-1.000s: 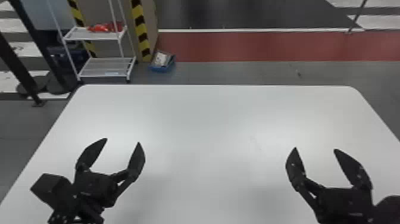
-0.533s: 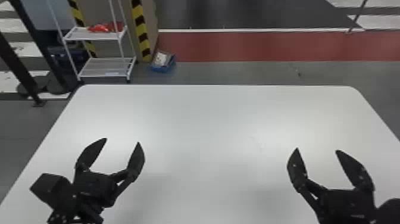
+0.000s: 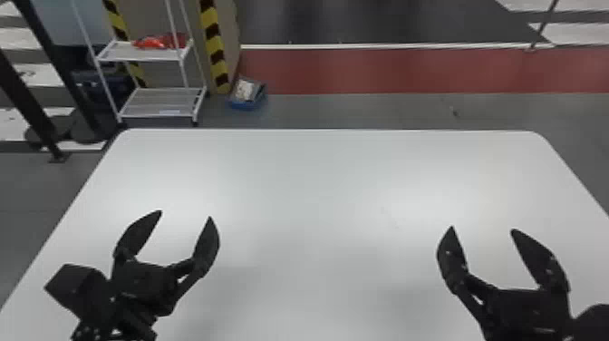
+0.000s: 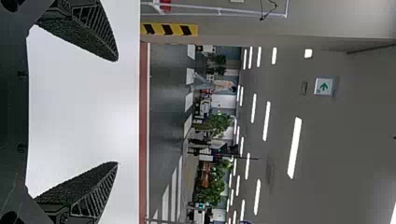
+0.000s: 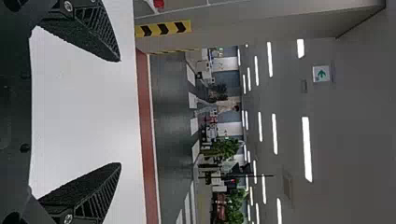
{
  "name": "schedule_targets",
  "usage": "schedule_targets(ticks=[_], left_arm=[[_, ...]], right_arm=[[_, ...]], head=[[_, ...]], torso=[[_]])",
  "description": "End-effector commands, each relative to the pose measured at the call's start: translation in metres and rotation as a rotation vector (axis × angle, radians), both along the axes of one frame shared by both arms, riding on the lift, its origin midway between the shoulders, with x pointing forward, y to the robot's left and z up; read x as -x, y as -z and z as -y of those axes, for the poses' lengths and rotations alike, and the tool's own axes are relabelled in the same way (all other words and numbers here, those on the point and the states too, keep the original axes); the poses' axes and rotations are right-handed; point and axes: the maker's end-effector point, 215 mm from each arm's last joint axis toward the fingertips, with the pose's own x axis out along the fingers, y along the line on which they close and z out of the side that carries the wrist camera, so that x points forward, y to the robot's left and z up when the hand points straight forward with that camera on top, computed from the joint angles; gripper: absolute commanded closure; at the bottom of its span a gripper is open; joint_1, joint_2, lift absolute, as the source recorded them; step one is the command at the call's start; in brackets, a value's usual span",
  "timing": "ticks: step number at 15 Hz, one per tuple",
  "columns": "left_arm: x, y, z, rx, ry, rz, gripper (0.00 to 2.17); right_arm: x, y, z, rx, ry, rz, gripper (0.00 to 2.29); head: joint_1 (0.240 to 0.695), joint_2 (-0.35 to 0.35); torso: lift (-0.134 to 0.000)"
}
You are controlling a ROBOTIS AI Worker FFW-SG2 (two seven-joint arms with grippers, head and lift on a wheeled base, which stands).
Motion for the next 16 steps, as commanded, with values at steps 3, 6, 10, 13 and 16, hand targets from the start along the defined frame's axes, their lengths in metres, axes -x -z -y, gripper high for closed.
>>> schedule_targets(ticks=[3,6,10,13,16], left_arm=[[-0.0001,-0.0001,-0.0002,0.000,-0.001,0.000,0.08],[0.0001,0.0016,0.0003,0.001,0.000,-0.003,0.08],[0.0002,0.0025,0.0001,0.000,-0.001,-0.005,0.08],[-0.0002,0.0026,0.0000,0.000,-0.001,-0.004,0.08],[-0.0007,0.0021,0.0008,0.001,0.001,-0.003,0.08]], right_arm=[[0.0004,-0.0011,0.0001,-0.001,0.001,0.004,0.08],[0.0004,-0.0011,0.0001,-0.001,0.001,0.004,0.08],[0.0009,-0.0005,0.0001,-0.001,0.001,0.003,0.08],[0.0013,-0.0008,0.0001,-0.002,0.002,0.003,0.08],[0.0013,-0.0008,0.0001,-0.002,0.002,0.003,0.08]], head=[[0.695,0.029],[0.695,0.029],[0.695,0.028],[0.695,0.028],[0.695,0.028]], torso=[[-0.123],[-0.123],[-0.123],[-0.123],[-0.123]])
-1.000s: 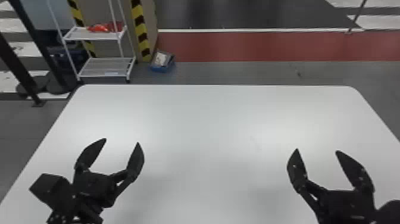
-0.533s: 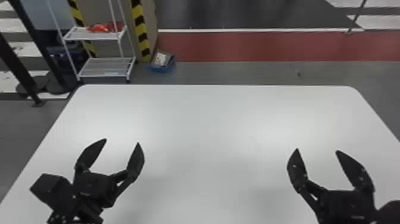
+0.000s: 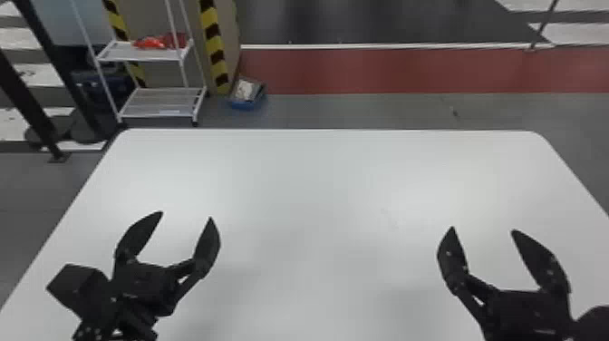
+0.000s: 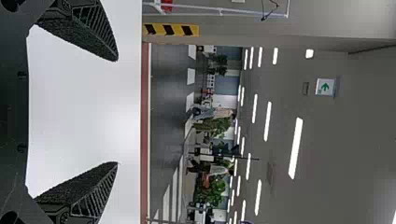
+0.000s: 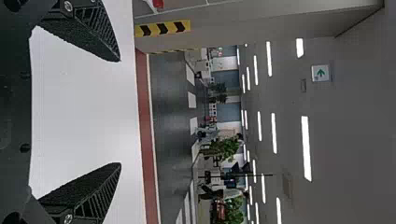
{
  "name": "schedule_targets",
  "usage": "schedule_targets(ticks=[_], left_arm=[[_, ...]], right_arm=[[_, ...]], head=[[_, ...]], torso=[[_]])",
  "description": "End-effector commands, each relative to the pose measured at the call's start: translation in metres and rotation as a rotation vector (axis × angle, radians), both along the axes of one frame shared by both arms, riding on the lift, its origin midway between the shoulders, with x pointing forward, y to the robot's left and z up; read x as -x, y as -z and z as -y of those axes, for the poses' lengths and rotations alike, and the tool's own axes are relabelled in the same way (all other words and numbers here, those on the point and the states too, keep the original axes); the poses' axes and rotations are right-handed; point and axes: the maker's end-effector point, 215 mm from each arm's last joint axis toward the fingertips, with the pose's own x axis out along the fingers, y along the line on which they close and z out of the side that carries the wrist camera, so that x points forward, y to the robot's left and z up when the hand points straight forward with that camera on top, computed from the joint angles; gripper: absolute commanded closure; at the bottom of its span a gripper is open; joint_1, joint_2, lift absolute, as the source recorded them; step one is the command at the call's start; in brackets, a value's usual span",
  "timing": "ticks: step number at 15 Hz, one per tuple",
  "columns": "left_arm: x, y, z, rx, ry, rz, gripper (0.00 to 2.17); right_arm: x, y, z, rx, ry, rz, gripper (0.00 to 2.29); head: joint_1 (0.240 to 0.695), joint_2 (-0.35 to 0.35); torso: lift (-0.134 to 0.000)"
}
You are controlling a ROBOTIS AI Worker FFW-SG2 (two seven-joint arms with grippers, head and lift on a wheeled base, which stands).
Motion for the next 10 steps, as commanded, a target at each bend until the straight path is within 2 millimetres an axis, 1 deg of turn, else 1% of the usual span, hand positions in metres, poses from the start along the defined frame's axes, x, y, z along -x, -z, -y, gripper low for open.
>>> schedule_targets(ticks=[1,10], left_arm=[[-0.0002,-0.0002,0.0002,0.000,0.000,0.000,0.08],[0.0005,-0.0028,0.0018,0.001,0.003,0.005,0.08]], right_arm=[[0.0000,0.0000,0.0000,0.000,0.000,0.000,0.08],[-0.0011,-0.0039,-0.0007,0.001,-0.002,0.005,0.08]], head=[[0.695,0.028],[0.695,0.025]], torso=[[-0.123],[-0.123]])
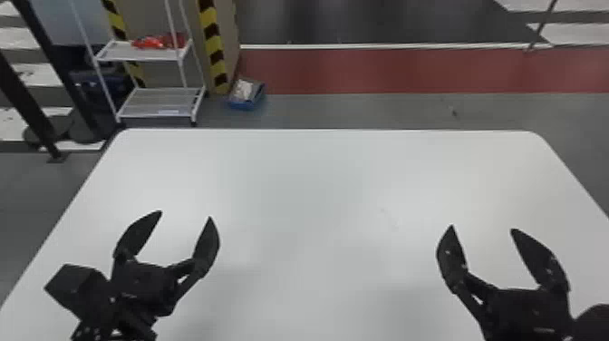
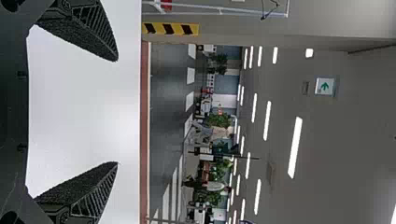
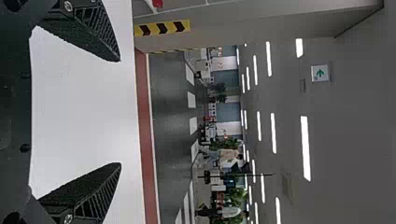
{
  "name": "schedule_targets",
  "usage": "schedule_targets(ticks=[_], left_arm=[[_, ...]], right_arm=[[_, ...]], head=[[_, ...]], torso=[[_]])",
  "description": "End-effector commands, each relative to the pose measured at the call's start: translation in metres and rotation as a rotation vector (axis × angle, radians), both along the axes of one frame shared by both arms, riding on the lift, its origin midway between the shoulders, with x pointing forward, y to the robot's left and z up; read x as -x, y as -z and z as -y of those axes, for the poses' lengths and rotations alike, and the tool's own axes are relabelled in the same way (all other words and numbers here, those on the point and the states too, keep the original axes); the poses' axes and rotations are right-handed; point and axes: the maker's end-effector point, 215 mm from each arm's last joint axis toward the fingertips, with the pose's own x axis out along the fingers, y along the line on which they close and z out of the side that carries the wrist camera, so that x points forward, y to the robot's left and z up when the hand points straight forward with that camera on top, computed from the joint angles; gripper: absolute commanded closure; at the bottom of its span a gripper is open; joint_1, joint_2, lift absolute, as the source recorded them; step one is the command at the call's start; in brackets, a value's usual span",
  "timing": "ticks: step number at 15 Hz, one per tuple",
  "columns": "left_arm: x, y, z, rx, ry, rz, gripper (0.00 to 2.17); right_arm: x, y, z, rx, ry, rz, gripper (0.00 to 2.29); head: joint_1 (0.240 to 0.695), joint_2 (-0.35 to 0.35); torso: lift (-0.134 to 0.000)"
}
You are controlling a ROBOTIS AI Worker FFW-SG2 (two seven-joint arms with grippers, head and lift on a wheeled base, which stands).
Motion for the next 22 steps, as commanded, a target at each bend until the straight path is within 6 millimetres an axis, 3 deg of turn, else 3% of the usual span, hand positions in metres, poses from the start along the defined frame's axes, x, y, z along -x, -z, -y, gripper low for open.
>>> schedule_targets(ticks=[1,22], left_arm=[[0.0004,-0.0013,0.0008,0.002,0.000,0.002,0.08],[0.0006,0.0016,0.0021,0.002,0.006,-0.002,0.08]], right_arm=[[-0.0008,-0.0022,-0.0006,0.001,-0.003,0.001,0.08],[0.0058,-0.0019,0.0016,0.004,0.006,0.007,0.08]], head=[[0.695,0.026],[0.695,0.026]], torso=[[-0.123],[-0.123]])
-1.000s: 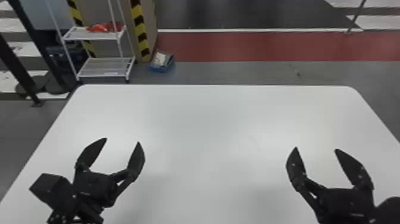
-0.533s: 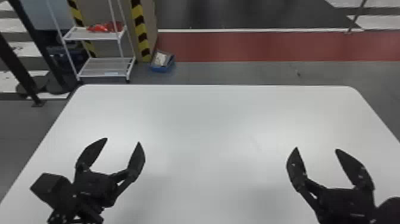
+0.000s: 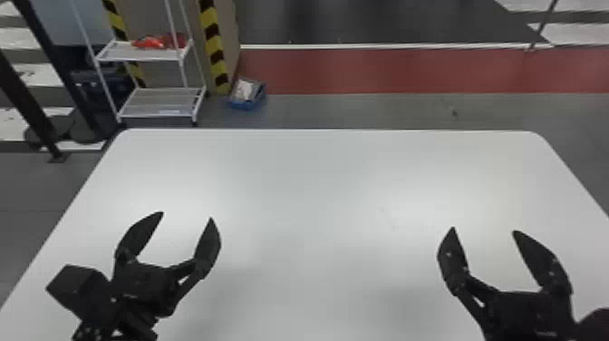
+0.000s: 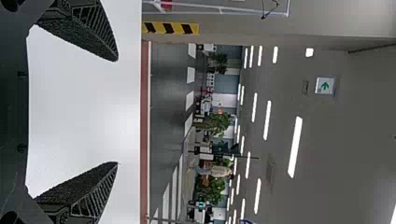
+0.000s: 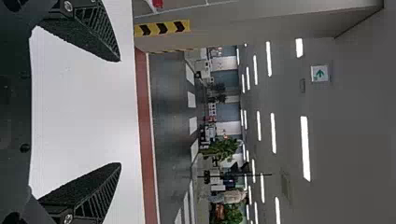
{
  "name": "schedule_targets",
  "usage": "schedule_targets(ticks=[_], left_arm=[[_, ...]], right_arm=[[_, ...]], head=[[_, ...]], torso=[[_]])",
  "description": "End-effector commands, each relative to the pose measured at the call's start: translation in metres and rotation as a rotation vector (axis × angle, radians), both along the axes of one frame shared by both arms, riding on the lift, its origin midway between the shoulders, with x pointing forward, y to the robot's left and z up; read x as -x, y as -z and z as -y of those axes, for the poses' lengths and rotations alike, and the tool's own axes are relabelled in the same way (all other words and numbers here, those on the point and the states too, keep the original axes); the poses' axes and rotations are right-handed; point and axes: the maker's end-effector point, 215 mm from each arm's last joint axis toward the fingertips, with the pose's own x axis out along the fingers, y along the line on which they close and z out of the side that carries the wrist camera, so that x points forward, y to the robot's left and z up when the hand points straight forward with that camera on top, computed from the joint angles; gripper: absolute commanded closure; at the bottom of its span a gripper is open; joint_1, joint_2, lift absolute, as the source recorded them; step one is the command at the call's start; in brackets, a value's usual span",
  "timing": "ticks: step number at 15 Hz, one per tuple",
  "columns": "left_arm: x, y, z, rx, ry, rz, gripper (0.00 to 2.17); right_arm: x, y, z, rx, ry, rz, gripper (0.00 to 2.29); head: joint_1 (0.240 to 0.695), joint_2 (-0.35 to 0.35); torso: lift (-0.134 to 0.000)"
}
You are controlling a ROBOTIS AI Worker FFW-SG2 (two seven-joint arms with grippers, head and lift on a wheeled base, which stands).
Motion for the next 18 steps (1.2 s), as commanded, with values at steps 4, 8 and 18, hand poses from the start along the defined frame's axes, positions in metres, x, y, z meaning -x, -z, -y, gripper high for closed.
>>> schedule_targets(ticks=[4,8,18], left_arm=[[-0.0006,0.0001,0.0036,0.003,0.006,0.000,0.08],[-0.0005,0.0002,0.0043,0.003,0.008,0.000,0.08],[-0.0016,0.0000,0.0052,0.004,0.010,0.002,0.08]], right_arm=[[0.0038,-0.0018,0.0021,0.000,0.005,0.008,0.08],[0.0051,-0.0035,0.0021,-0.002,0.007,0.013,0.08],[0.0056,-0.0030,0.0029,-0.002,0.009,0.011,0.08]], head=[[0.695,0.019],[0.695,0.017],[0.695,0.014]], torso=[[-0.123],[-0.123],[-0.123]])
